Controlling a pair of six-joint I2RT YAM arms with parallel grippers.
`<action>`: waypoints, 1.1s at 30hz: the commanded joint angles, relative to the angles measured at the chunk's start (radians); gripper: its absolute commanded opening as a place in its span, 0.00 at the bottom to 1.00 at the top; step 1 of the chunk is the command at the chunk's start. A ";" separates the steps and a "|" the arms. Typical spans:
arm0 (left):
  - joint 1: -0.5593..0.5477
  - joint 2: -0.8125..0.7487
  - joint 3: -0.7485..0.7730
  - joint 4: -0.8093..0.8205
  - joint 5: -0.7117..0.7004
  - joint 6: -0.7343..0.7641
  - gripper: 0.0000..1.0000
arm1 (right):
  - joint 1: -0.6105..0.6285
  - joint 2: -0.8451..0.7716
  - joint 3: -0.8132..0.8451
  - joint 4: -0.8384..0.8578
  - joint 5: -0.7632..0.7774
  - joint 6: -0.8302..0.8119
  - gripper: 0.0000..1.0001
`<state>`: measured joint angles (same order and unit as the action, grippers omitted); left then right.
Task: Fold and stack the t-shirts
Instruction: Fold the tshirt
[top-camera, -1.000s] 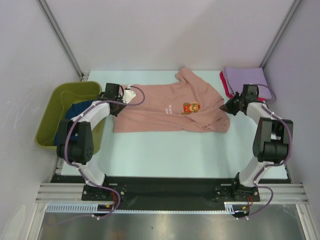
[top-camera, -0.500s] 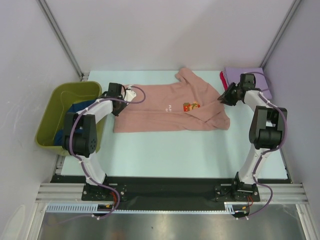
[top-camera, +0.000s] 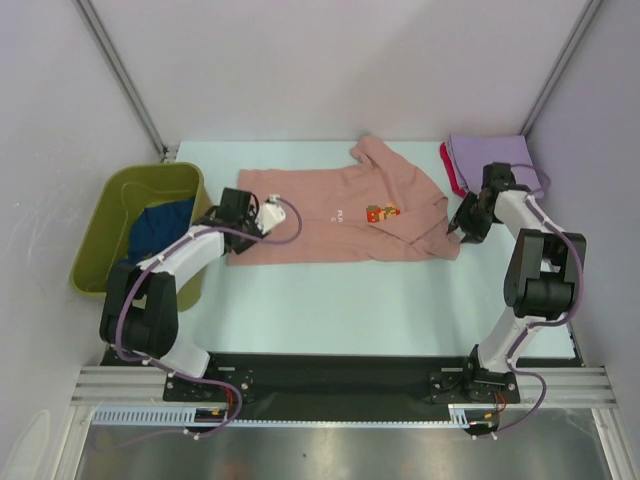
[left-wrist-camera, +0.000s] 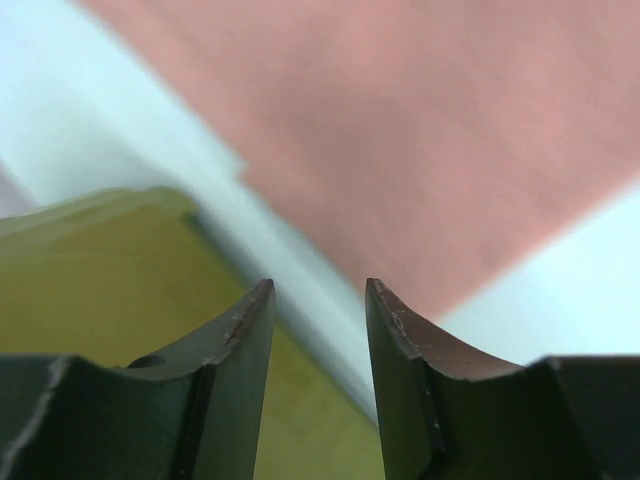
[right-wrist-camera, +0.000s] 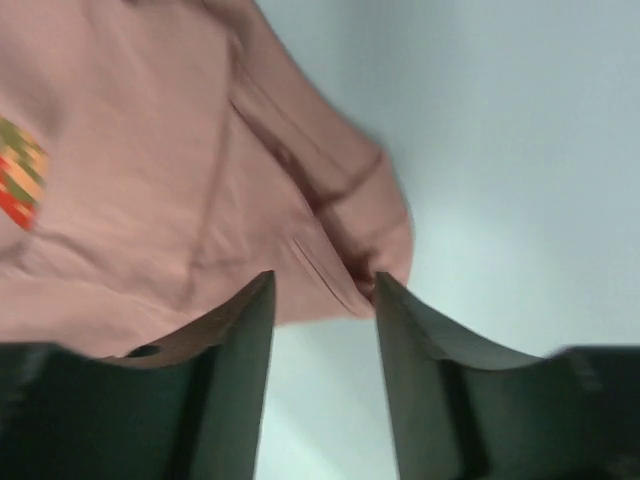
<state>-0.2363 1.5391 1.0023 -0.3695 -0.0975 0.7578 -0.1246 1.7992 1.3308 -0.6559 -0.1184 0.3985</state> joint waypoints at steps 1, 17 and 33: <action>-0.027 0.001 -0.128 0.001 0.009 0.127 0.48 | 0.025 -0.043 -0.091 -0.028 -0.047 -0.016 0.52; -0.055 0.096 -0.277 0.198 -0.094 0.211 0.00 | -0.018 -0.005 -0.038 -0.046 0.040 -0.044 0.00; -0.028 0.027 -0.237 0.100 -0.019 0.140 0.00 | -0.087 0.028 -0.071 -0.030 -0.088 -0.023 0.66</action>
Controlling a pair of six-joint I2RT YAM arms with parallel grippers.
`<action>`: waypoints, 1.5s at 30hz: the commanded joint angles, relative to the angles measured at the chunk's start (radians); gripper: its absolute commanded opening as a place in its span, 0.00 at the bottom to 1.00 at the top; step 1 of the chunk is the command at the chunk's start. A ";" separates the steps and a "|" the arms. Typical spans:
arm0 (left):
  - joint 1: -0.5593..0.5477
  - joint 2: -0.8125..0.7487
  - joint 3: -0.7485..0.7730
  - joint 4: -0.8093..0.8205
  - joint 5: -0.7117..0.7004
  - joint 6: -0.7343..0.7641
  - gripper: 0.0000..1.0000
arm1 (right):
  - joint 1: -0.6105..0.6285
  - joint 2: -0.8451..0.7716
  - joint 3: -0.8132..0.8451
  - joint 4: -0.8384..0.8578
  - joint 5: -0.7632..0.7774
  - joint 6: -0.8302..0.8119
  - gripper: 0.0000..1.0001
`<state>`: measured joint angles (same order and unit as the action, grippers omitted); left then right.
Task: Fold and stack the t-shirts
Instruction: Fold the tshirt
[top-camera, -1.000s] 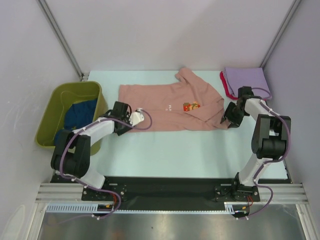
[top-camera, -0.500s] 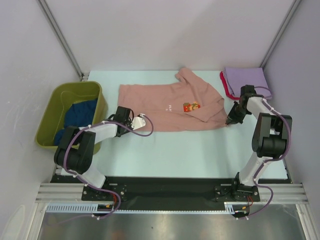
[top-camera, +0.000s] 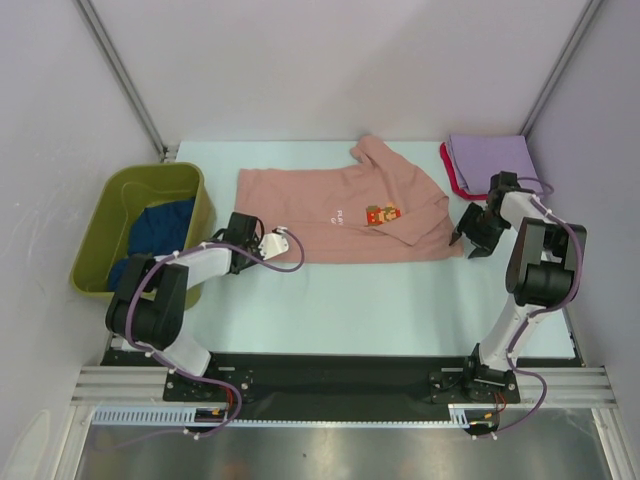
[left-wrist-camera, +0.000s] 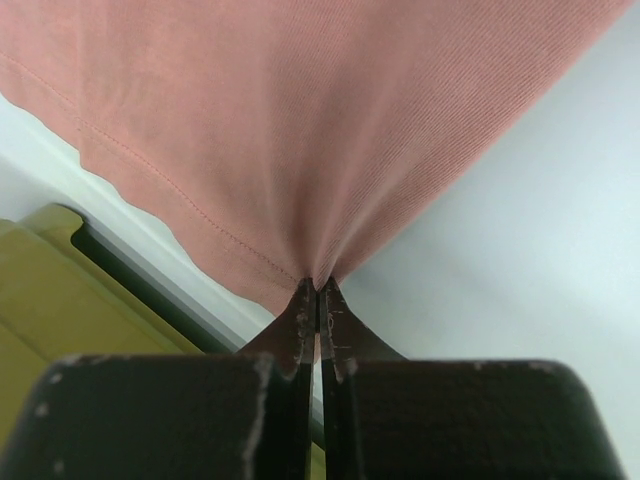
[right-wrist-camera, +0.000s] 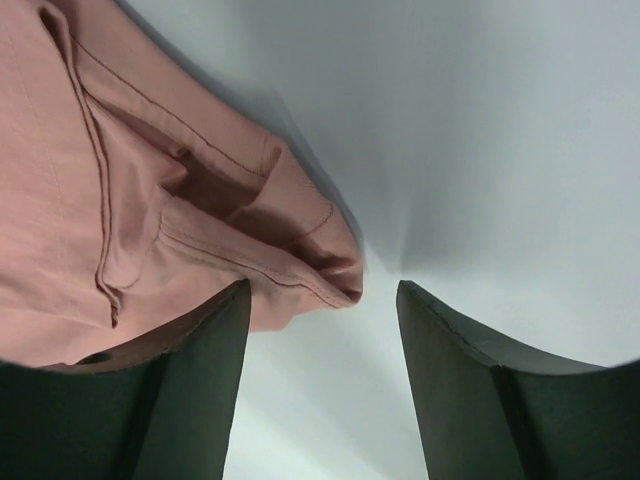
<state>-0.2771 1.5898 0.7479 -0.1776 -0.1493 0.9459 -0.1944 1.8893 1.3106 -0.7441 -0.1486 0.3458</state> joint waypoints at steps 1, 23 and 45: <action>0.013 -0.025 0.019 -0.091 0.033 -0.052 0.00 | -0.020 -0.059 -0.068 0.071 -0.077 0.038 0.65; -0.080 -0.372 -0.044 -0.587 0.244 -0.088 0.00 | -0.246 -0.648 -0.553 -0.076 -0.050 0.478 0.00; 0.102 -0.305 0.372 -0.447 0.245 -0.478 0.88 | -0.062 -0.808 -0.209 0.032 0.175 0.239 0.99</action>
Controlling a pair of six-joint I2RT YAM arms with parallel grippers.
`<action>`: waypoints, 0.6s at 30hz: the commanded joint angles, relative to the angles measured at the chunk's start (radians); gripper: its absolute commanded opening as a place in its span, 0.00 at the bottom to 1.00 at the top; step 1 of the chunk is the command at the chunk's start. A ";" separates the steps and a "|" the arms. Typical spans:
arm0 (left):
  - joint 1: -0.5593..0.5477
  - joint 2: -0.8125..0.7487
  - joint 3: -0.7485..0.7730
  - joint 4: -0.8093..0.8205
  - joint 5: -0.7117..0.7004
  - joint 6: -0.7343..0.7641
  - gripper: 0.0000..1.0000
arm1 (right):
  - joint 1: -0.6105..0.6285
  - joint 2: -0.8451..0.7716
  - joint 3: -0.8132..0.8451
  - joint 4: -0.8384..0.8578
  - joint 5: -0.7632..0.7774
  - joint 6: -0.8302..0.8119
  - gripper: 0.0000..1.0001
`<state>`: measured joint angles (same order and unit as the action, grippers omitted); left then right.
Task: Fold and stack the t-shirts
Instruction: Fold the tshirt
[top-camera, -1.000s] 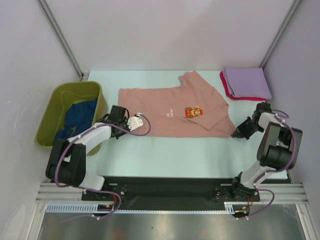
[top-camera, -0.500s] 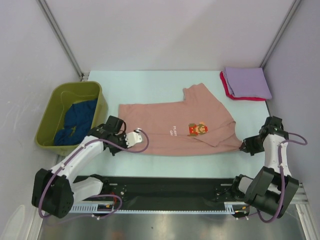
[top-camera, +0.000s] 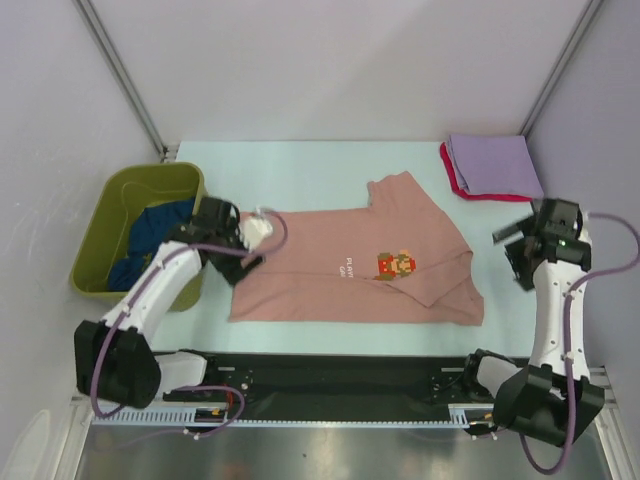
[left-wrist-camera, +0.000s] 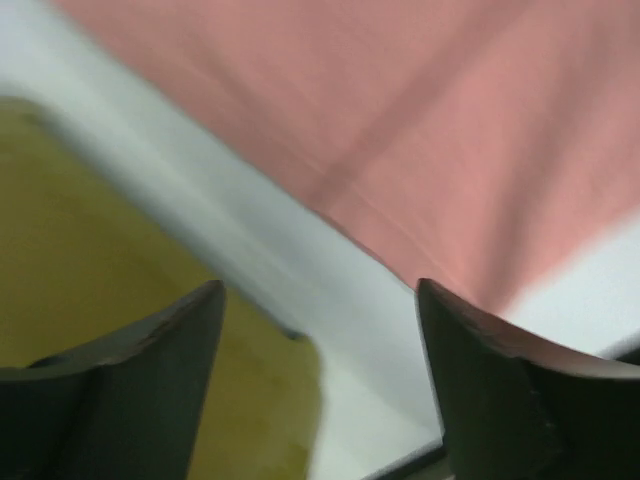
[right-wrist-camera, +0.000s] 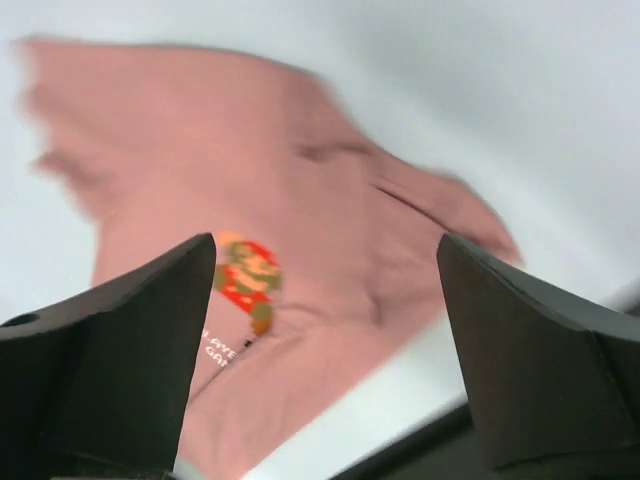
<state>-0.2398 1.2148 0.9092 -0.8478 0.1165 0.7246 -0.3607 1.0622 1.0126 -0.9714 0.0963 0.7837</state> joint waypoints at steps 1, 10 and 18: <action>0.069 0.154 0.259 0.227 -0.046 -0.305 0.78 | 0.149 0.045 0.122 0.319 -0.087 -0.239 0.98; 0.091 0.587 0.637 0.197 -0.153 -0.570 0.68 | 0.358 0.744 0.792 0.231 -0.086 -0.572 0.77; 0.146 0.885 0.853 0.148 -0.187 -0.597 0.69 | 0.419 1.303 1.374 0.028 -0.136 -0.647 0.53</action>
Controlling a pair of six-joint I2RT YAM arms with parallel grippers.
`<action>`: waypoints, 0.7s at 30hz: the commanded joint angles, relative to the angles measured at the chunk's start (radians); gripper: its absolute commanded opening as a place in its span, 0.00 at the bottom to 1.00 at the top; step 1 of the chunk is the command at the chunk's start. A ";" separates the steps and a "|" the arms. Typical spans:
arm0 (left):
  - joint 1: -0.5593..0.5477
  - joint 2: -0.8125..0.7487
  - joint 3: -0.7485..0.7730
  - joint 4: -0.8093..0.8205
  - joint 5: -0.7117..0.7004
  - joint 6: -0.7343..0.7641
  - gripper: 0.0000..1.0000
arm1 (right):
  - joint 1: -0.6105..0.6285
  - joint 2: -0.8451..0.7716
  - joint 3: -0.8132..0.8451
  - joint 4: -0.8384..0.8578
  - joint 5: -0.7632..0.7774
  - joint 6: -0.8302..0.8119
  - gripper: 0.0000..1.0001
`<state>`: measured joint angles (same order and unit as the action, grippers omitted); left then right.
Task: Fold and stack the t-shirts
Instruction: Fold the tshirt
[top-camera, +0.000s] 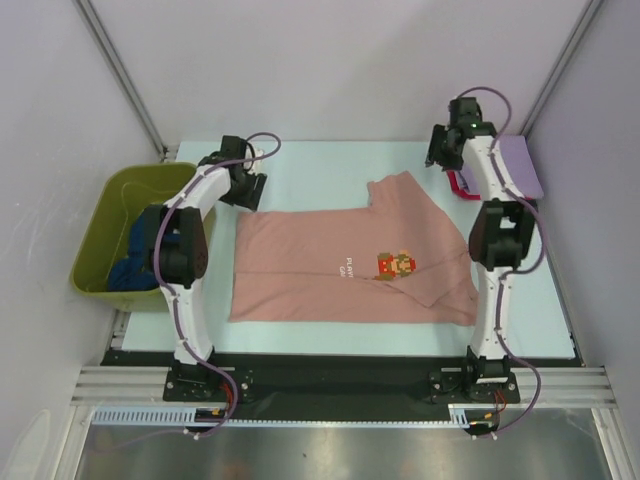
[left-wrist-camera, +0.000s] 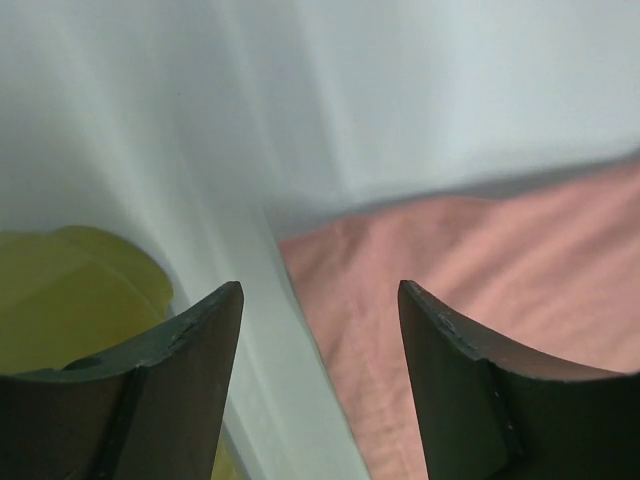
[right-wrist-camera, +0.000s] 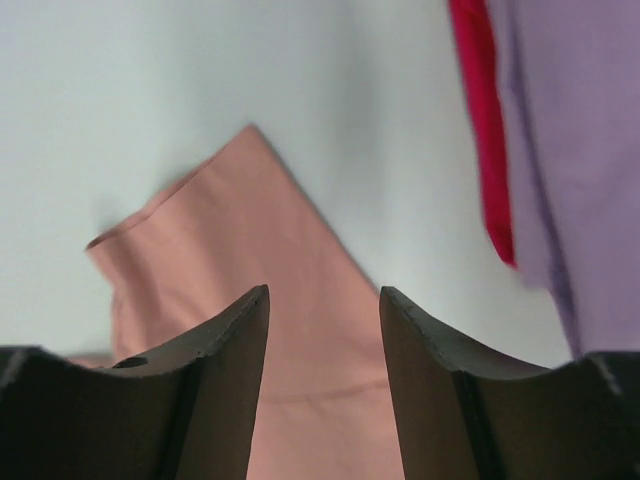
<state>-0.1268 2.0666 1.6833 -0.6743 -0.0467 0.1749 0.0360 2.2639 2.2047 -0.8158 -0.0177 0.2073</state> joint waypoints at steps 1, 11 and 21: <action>0.035 0.042 0.082 -0.022 -0.022 -0.045 0.68 | 0.034 0.179 0.225 -0.153 -0.012 -0.074 0.53; 0.050 0.150 0.108 -0.019 0.024 -0.011 0.58 | 0.057 0.305 0.240 -0.065 0.038 -0.105 0.64; 0.079 0.197 0.090 0.022 0.091 -0.002 0.56 | 0.093 0.385 0.233 -0.112 0.127 -0.155 0.60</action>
<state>-0.0616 2.2303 1.7622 -0.6888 0.0063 0.1658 0.1196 2.5984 2.4161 -0.8978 0.0704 0.0757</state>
